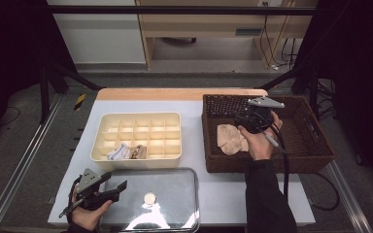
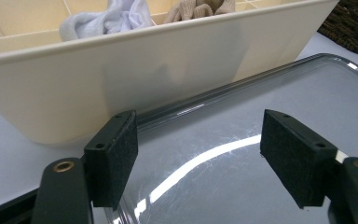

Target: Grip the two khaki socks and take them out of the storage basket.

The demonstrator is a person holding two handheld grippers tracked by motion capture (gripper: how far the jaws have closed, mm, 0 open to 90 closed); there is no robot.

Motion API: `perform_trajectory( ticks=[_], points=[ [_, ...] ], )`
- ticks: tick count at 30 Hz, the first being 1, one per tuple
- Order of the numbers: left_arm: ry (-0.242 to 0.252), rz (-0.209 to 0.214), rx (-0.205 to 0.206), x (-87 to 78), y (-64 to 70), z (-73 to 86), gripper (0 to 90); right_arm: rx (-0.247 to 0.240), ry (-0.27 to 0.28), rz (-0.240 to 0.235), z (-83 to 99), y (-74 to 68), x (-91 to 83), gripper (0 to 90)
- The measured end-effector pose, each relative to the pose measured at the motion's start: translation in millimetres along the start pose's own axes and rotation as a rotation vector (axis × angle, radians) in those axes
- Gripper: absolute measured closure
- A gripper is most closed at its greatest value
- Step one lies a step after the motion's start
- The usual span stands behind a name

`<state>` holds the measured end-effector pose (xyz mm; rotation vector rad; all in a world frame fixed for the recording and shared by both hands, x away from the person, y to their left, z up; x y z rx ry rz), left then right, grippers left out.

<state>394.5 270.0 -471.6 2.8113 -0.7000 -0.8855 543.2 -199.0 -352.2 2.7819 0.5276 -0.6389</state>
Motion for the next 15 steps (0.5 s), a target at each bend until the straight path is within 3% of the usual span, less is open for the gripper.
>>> perform_trajectory(
  ticks=[15],
  points=[
    [-0.005, 0.0, 0.0, 0.4, -0.2, 0.4, 27.8, 0.008, -0.116, 0.005, 14.8, 4.9, 42.1, 53.9]
  ],
)
Point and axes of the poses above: each handheld gripper's, and its own axes: x roughly forward along the jaws, z roughly out of its underside, y roughly to its right, the point moved 1 cm from there along x, roughly forward along the jaws, and after that the axes turned 10 degrees about -x, right-handed, at the moved point
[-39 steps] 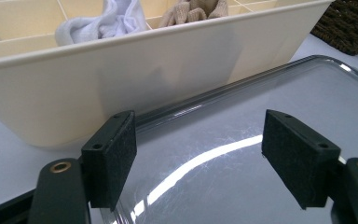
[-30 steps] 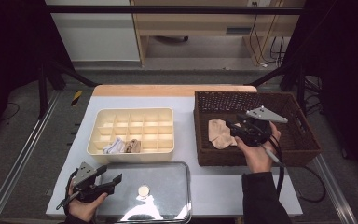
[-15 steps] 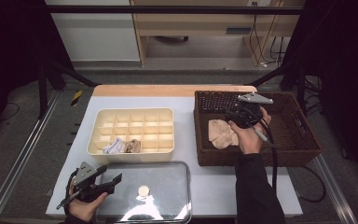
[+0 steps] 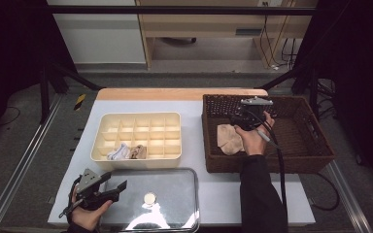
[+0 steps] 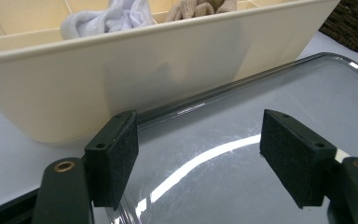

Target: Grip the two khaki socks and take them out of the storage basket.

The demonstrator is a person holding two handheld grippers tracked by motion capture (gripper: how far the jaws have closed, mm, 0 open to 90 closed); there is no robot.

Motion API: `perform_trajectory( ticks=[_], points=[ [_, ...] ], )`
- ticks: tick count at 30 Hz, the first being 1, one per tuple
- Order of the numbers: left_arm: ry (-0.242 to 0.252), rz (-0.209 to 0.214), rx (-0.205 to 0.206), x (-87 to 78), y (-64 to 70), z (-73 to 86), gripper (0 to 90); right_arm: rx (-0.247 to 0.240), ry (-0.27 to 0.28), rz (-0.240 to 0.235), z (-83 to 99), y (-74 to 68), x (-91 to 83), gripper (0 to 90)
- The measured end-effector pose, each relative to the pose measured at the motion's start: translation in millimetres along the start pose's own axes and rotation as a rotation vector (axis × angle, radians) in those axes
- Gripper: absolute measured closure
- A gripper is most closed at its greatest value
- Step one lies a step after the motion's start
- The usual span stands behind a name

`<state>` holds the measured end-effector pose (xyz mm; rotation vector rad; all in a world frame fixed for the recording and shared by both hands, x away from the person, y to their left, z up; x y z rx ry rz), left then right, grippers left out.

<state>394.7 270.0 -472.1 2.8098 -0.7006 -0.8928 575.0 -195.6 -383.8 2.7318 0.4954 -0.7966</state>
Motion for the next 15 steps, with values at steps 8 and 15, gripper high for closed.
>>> perform_trajectory(
  ticks=[8, 15],
  points=[
    [-0.001, 0.0, 0.002, 0.2, -0.1, 0.0, 27.8, 0.008, -0.106, 0.015, 16.7, 3.3, 18.5, 55.1],
    [0.001, 0.0, 0.0, 0.1, -0.1, 0.1, 27.8, 0.007, -0.143, 0.008, 20.7, -0.2, 28.5, 56.1]
  ],
)
Point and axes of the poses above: each handheld gripper's, and its own axes: x roughly forward along the jaws, z roughly out of its underside, y roughly to its right, the point moved 1 cm from there along x, roughly forward along the jaws, and after that the axes turned 10 degrees about -x, right-handed, at the moved point
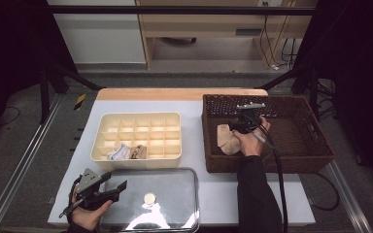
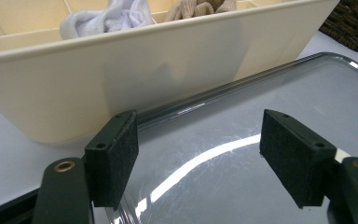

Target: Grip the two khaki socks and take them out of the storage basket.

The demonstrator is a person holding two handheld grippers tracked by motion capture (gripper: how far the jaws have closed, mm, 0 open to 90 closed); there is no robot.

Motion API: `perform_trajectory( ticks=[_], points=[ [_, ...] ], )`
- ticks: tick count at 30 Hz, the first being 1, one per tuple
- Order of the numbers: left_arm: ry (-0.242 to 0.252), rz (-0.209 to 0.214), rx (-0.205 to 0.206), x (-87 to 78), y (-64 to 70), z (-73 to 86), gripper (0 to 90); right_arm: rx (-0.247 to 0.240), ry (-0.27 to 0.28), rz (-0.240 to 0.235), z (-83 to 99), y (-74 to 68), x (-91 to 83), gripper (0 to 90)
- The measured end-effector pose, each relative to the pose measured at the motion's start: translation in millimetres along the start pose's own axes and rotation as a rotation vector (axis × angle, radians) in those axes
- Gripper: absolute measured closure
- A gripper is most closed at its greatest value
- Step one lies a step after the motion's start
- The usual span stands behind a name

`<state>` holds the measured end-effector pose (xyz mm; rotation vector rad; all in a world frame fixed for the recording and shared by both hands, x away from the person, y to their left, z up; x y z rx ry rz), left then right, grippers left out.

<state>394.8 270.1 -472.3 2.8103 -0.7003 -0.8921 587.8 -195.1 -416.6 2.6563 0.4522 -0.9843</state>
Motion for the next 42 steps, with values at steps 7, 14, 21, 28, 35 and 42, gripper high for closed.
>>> perform_trajectory(
  ticks=[7, 14, 21, 28, 35, 42],
  points=[
    [-0.002, -0.002, 0.004, 0.5, 0.1, 0.0, 27.8, 0.0, -0.061, -0.011, 6.0, -1.5, 9.8, 56.1],
    [-0.004, -0.001, 0.005, 0.7, 0.7, 0.3, 27.8, 0.066, -0.114, -0.041, 14.2, 3.5, 15.9, 51.9],
    [-0.004, -0.002, 0.005, 0.6, 0.5, 0.3, 27.8, 0.071, -0.174, -0.049, 17.2, 2.4, 21.9, 53.9],
    [-0.006, -0.002, 0.004, 0.7, 0.3, 0.4, 27.9, 0.04, -0.201, -0.097, 18.7, -0.7, 24.2, 80.0],
    [-0.007, -0.002, 0.003, 0.8, 0.4, 0.3, 28.1, 0.039, -0.105, -0.098, 12.3, -0.4, 11.8, 82.5],
    [-0.007, -0.002, 0.0, 0.9, 0.1, 0.0, 28.3, 0.031, 0.036, -0.089, 2.3, 3.9, -9.1, 83.5]
  ],
)
Point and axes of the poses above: each handheld gripper's, and its own axes: x roughly forward along the jaws, z roughly out of its underside, y roughly to its right, the point moved 1 cm from there along x, roughly forward along the jaws, and after that the axes turned 10 degrees about -x, right-handed, at the moved point
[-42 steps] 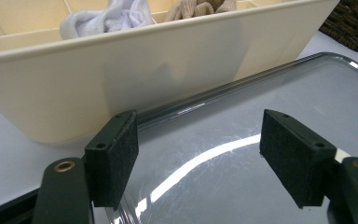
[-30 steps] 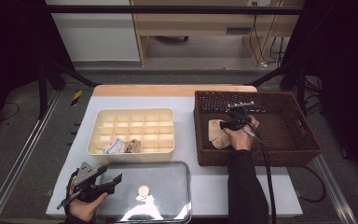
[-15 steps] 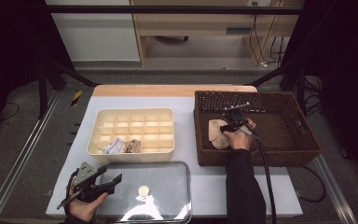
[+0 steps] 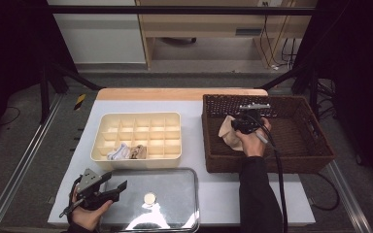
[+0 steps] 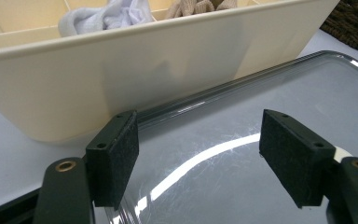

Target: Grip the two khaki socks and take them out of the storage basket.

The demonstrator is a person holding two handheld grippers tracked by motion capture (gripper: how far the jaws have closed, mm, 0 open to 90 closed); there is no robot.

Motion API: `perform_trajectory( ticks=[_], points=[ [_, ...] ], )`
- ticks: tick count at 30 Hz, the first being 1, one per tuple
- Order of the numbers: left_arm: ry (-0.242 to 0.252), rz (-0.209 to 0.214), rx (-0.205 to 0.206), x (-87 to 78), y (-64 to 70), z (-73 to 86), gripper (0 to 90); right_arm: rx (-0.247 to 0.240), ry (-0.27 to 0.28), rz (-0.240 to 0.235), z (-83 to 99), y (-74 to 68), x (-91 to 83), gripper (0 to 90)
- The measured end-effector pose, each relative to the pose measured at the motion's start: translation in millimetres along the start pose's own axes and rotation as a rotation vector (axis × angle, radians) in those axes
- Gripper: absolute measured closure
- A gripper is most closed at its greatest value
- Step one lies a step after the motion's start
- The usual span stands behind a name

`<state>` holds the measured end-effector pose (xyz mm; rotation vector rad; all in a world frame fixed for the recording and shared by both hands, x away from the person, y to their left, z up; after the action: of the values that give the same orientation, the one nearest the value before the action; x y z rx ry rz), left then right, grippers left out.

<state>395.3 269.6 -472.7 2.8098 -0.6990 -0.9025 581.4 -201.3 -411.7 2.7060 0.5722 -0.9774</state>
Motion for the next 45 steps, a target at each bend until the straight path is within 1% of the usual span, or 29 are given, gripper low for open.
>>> perform_trajectory(
  ticks=[2, 4, 6, 7, 8, 9, 10, 14, 16, 19, 22, 26, 30, 34, 36, 38, 41, 45],
  points=[
    [-0.001, -0.001, 0.0, 0.0, -0.1, 0.0, 28.3, -0.005, 0.037, 0.003, -3.8, 1.3, -7.7, 83.7],
    [0.001, 0.0, -0.001, -0.1, 0.3, 0.0, 28.3, -0.012, 0.088, 0.009, -9.7, 2.3, -19.5, 83.7],
    [-0.001, 0.001, -0.001, 0.0, 0.5, 0.0, 28.4, -0.014, 0.111, 0.008, -13.4, 2.0, -26.5, 83.8],
    [0.0, 0.002, -0.001, 0.0, 0.6, 0.0, 28.4, -0.023, 0.135, 0.009, -16.5, 1.5, -33.1, 83.8],
    [0.0, 0.003, -0.001, 0.0, 0.7, -0.1, 28.4, -0.022, 0.157, 0.006, -18.2, 1.1, -37.5, 83.8],
    [-0.001, 0.002, -0.001, 0.0, 0.6, 0.0, 28.4, -0.018, 0.17, 0.002, -19.1, 0.7, -40.8, 83.8],
    [-0.001, 0.002, -0.001, 0.0, 0.6, 0.0, 28.4, -0.028, 0.182, 0.005, -20.7, 0.1, -46.1, 83.8],
    [-0.001, 0.002, 0.0, 0.1, 0.4, -0.2, 28.4, -0.042, 0.23, -0.009, -24.3, -3.8, -60.6, 83.8],
    [-0.001, 0.001, 0.0, 0.1, 0.5, -0.2, 28.5, -0.05, 0.25, -0.017, -26.2, -7.1, -69.0, 83.7],
    [0.001, 0.001, -0.002, -0.3, 1.0, -0.2, 28.5, -0.066, 0.294, -0.033, -29.5, -13.0, -83.9, 83.7],
    [0.001, 0.002, -0.002, -0.4, 1.2, -0.3, 28.5, -0.088, 0.329, -0.045, -31.8, -18.7, -98.2, 83.7],
    [0.002, 0.003, 0.001, -0.7, 1.7, -0.6, 28.5, -0.111, 0.372, -0.066, -32.1, -27.9, -117.4, 83.7],
    [0.003, 0.003, 0.003, -1.2, 2.6, -0.8, 28.4, -0.133, 0.412, -0.098, -30.5, -38.2, -133.9, 83.7],
    [0.002, 0.0, 0.002, -1.0, 2.8, -0.8, 28.4, -0.17, 0.459, -0.135, -29.3, -52.5, -152.9, 83.7],
    [0.002, 0.001, 0.002, -0.9, 3.2, -0.9, 28.4, -0.184, 0.472, -0.15, -29.5, -57.8, -158.8, 83.7],
    [0.002, 0.002, 0.004, -0.8, 3.4, -1.0, 28.4, -0.208, 0.491, -0.173, -29.8, -67.4, -168.3, 83.7],
    [0.002, 0.001, 0.003, -0.9, 3.4, -1.0, 28.4, -0.236, 0.509, -0.203, -30.3, -78.3, -175.9, 83.7],
    [0.006, 0.001, 0.0, -1.3, 3.1, -1.1, 28.5, -0.266, 0.513, -0.249, -29.7, -94.1, -179.0, 83.7]
  ],
)
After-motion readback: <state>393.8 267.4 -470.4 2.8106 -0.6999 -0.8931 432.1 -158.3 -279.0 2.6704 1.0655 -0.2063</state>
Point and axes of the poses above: each handheld gripper's, and its own axes: x roughly forward along the jaws, z roughly out of its underside, y roughly to its right, the point moved 1 cm from there along x, roughly forward along the jaws, and after that the axes turned 10 degrees about -x, right-handed, at the moved point
